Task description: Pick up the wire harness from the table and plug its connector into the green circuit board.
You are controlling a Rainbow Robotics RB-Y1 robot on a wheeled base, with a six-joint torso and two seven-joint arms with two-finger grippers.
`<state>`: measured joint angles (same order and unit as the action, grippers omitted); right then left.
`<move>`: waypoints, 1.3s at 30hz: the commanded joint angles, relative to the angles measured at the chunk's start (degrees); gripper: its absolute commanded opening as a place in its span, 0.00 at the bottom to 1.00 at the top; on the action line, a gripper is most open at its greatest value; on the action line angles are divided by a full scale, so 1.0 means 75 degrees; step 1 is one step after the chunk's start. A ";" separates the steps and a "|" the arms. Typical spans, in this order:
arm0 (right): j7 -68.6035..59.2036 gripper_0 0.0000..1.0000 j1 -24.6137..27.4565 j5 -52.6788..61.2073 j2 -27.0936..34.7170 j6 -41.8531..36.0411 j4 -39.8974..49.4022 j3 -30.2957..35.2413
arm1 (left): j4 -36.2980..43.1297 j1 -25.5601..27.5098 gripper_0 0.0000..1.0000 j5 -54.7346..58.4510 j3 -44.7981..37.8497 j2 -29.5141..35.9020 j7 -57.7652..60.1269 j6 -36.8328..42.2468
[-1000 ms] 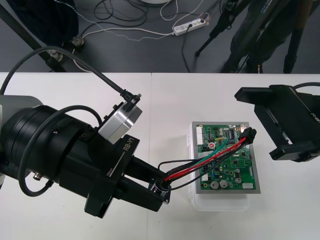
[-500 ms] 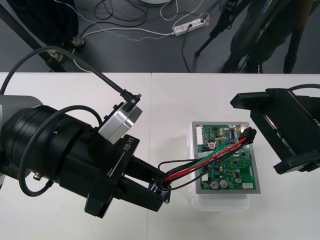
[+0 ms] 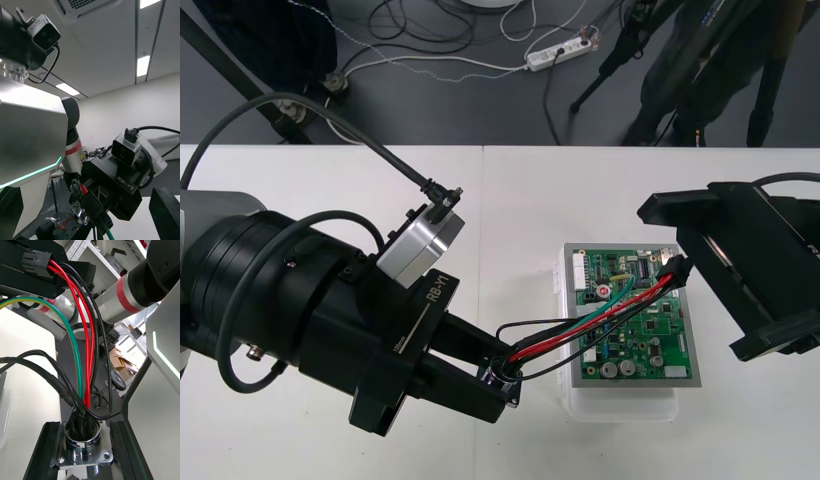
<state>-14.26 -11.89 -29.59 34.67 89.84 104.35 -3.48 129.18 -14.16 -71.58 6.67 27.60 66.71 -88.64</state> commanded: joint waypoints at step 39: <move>-0.0278 0.00 0.0249 -0.0532 -0.0463 0.0022 0.0172 -0.0029 | 0.0061 0.0154 0.00 0.0029 -0.0058 -0.0176 0.0433 -0.0181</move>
<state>-14.54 -10.66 -33.05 32.07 89.84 105.17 -3.49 129.17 -14.15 -71.58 6.67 27.60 66.72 -88.87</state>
